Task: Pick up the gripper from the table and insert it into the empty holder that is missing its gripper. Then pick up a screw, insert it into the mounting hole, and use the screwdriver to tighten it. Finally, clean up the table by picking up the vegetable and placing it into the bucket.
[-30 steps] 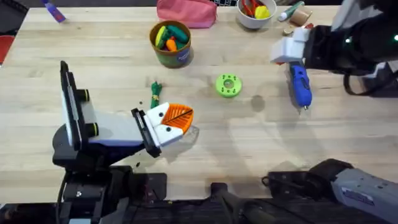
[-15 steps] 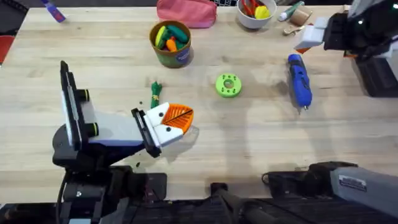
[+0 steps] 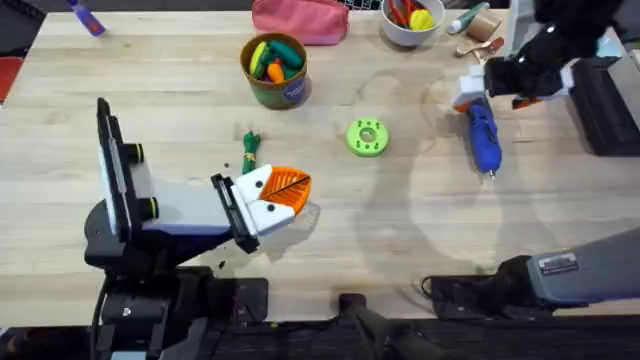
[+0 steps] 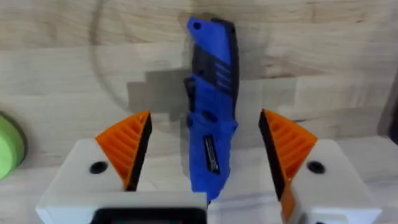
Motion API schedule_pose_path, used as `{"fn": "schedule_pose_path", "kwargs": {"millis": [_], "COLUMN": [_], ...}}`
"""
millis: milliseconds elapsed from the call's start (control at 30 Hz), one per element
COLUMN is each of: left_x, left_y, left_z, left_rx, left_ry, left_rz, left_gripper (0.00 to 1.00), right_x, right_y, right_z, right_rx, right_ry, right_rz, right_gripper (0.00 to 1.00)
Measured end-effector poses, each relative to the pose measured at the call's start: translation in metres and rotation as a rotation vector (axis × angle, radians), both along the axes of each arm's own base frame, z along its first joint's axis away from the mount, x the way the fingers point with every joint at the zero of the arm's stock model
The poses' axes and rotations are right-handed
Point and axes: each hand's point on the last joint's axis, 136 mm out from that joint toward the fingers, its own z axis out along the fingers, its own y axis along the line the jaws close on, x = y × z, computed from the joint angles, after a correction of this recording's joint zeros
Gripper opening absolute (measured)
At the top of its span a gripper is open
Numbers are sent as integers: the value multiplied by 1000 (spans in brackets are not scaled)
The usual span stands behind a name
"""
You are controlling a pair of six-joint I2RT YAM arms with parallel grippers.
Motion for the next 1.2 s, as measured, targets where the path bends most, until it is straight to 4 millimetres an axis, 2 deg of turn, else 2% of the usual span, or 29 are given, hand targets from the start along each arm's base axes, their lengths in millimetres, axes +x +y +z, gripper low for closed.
{"fn": "schedule_pose_path", "kwargs": {"millis": [233,467,733,833,1033,1200], "left_x": [0,0,0,0,0,0], "left_y": [0,0,0,0,0,0], "left_z": [0,0,0,0,0,0], "left_rx": [0,0,0,0,0,0], "left_ry": [0,1,0,0,0,1], "left_rz": [0,0,0,0,0,0], "left_gripper": [8,8,8,8,8,8], "right_x": [12,11,10,12,14,15], "right_y": [-8,-17,-18,-17,-18,-18], "right_z": [-35,-40,-59,-59,-59,-59], "right_rx": [16,16,25,26,21,25], "right_ry": [47,54,100,94,87,83], "right_rz": [19,13,23,26,34,33], "right_gripper": [980,971,827,697,47,24]}}
